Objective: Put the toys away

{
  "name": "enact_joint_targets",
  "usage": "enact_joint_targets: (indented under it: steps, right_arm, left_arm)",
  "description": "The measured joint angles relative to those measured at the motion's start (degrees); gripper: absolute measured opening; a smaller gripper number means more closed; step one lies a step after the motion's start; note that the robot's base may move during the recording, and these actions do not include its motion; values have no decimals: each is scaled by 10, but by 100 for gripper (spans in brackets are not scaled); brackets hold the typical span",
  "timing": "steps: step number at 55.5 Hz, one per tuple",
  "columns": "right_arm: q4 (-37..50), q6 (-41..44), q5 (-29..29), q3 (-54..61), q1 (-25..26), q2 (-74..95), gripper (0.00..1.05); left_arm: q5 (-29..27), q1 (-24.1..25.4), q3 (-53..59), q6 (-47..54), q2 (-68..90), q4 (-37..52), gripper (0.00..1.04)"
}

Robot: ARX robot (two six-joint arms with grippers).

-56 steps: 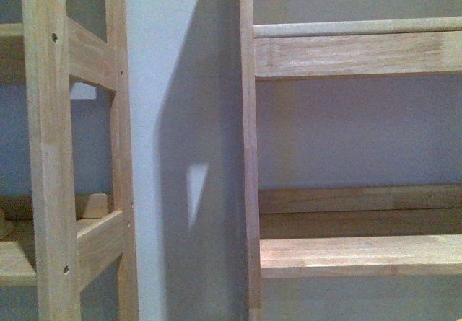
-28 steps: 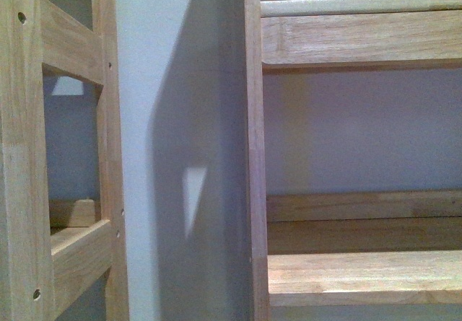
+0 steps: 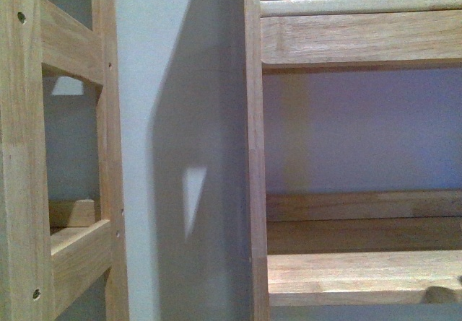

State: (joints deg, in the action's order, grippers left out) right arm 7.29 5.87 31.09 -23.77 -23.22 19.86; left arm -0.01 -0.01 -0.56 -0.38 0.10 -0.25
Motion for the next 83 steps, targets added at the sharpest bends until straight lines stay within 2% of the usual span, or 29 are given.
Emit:
enact_joint_targets:
  steps: [7,15,22,28,32,38,40,42,50,66,72,83]
  right_arm:
    - [23,44,2,-78,-9,46,7]
    - [54,91,-14,-151,3,86,7]
    - [59,115,-87,-221,59,118,7]
    - [36,98,-173,-272,147,139,7]
    - [26,64,-252,-304,223,155,7]
    - [26,-52,-427,-367,415,196,7]
    - [34,-87,-470,-388,472,214,7]
    - [44,-112,-480,-405,494,233,7]
    - [80,-143,-471,-476,488,325,7]
    - [77,-198,-481,-591,451,482,7]
    - [71,-200,-481,-633,426,529,7]
    - [53,-204,-463,-737,350,632,7]
  left_arm:
    - [0,0,0,0,0,0,98]
    - [0,0,0,0,0,0,98]
    - [0,0,0,0,0,0,98]
    - [0,0,0,0,0,0,98]
    - [0,0,0,0,0,0,98]
    - [0,0,0,0,0,0,98]
    - [0,0,0,0,0,0,98]
    - [0,0,0,0,0,0,98]
    - [0,0,0,0,0,0,98]
    - [0,0,0,0,0,0,98]
    - [0,0,0,0,0,0,98]
    - [0,0,0,0,0,0,98]
